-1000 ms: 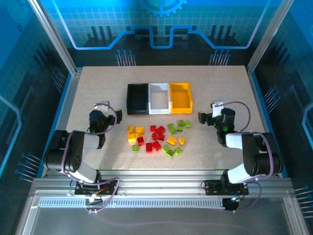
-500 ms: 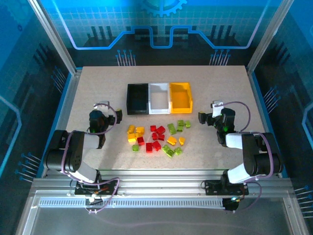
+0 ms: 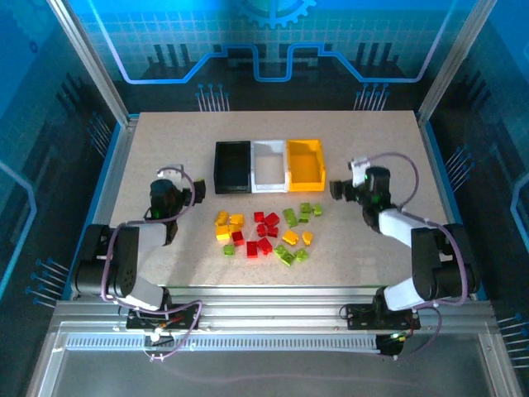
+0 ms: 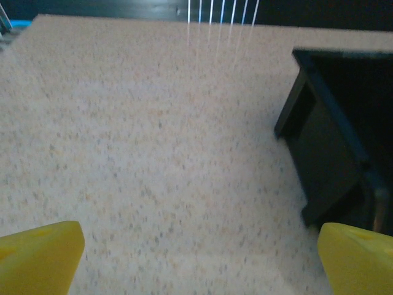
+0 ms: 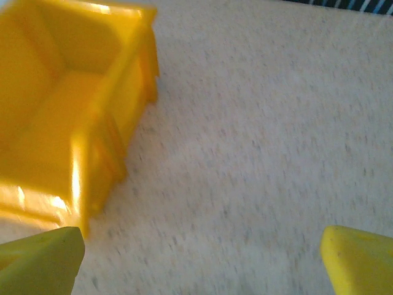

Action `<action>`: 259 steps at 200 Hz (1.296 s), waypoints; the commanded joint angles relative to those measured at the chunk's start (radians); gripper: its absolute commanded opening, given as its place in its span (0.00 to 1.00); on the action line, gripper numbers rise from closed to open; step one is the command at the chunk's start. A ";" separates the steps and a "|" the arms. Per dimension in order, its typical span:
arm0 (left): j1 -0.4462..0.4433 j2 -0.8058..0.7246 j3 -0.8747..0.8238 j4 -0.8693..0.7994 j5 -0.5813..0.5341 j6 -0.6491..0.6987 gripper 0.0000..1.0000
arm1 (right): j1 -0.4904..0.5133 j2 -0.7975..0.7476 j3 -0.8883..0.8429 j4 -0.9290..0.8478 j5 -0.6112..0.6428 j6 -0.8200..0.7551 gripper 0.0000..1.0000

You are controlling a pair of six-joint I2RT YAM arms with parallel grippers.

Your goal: Sort the legos into containers by color

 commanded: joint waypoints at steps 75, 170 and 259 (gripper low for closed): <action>-0.006 -0.276 0.168 -0.236 -0.115 -0.286 0.99 | 0.164 -0.078 0.263 -0.361 0.559 0.254 1.00; 0.106 -0.479 0.196 -0.505 -0.087 -0.727 0.99 | -0.052 -0.276 0.101 -0.376 0.314 0.635 1.00; 0.116 -0.445 0.268 -0.623 0.211 -0.746 0.99 | -0.018 -0.291 0.176 -0.576 -0.110 0.453 1.00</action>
